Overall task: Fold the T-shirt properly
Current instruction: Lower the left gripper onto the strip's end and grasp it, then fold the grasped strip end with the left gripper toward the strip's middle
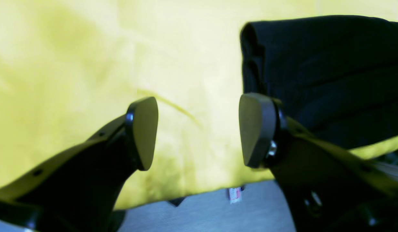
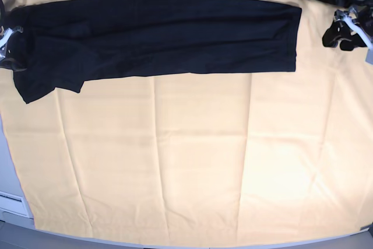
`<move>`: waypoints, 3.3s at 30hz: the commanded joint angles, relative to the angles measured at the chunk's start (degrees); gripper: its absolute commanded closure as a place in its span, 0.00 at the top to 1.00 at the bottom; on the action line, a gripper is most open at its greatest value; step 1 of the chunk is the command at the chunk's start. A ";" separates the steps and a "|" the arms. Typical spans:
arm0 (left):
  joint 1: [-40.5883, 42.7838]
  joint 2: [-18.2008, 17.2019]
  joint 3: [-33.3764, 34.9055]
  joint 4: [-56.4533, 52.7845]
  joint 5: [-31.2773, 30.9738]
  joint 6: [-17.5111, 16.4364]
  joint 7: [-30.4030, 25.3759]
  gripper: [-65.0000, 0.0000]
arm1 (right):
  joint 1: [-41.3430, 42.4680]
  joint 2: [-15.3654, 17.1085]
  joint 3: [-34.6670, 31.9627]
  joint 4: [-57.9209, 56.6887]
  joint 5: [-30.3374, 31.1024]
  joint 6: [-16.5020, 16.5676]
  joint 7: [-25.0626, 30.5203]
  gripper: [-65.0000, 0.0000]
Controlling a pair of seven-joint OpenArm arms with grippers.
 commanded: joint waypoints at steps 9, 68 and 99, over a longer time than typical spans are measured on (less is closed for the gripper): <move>0.31 2.71 8.83 0.66 2.78 1.99 -3.87 0.63 | 0.31 1.33 0.68 0.66 1.03 0.08 1.05 0.00; -3.56 8.24 18.97 0.59 4.76 -0.70 -8.28 0.02 | 0.31 1.33 0.68 0.66 1.07 0.08 1.25 0.00; -10.78 -0.83 4.79 1.25 6.25 -0.02 -8.68 0.00 | 0.33 -0.22 0.66 0.66 5.79 0.08 1.05 0.00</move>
